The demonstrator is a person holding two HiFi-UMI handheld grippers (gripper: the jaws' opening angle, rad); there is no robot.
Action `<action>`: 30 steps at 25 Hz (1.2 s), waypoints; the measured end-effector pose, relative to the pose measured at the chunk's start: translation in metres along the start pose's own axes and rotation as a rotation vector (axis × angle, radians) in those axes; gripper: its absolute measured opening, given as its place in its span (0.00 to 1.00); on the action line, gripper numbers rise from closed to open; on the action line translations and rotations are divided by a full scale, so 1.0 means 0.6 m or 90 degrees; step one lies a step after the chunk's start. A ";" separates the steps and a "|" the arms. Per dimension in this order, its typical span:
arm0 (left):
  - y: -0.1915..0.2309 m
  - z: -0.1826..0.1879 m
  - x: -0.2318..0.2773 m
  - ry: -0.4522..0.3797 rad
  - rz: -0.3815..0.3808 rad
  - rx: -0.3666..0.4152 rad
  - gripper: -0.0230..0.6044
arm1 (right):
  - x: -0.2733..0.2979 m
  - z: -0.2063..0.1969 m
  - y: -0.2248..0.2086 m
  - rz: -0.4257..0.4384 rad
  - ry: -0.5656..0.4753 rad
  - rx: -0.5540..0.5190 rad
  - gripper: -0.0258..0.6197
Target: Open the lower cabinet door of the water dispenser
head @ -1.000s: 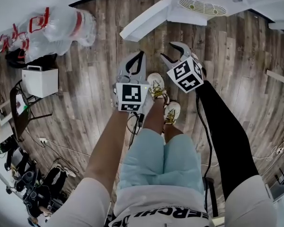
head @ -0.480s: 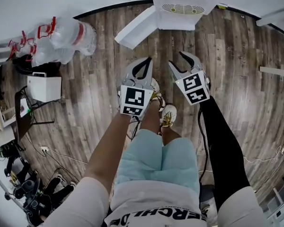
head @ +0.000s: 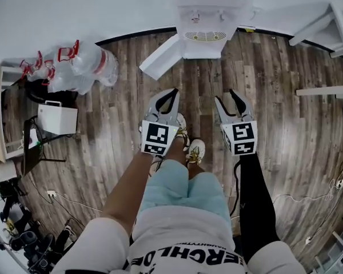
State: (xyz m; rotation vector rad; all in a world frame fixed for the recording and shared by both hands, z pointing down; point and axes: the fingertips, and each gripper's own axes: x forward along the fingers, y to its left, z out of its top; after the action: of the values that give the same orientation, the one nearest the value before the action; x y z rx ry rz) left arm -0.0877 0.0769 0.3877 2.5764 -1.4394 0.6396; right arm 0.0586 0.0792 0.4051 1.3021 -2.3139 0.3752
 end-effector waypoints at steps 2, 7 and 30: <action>0.008 0.040 -0.018 -0.014 0.015 0.002 0.13 | -0.033 0.043 -0.003 -0.012 -0.025 -0.002 0.35; -0.005 0.132 -0.072 -0.041 0.029 0.004 0.13 | -0.116 0.125 0.015 -0.024 -0.070 -0.012 0.35; -0.053 0.374 -0.214 -0.164 -0.006 0.041 0.13 | -0.294 0.282 0.031 -0.059 -0.164 -0.028 0.35</action>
State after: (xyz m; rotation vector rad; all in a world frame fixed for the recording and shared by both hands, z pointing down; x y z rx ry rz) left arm -0.0521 0.1262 0.1348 2.7994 -1.4971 0.3689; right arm 0.0789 0.1430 0.1690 1.5060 -2.4416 0.1299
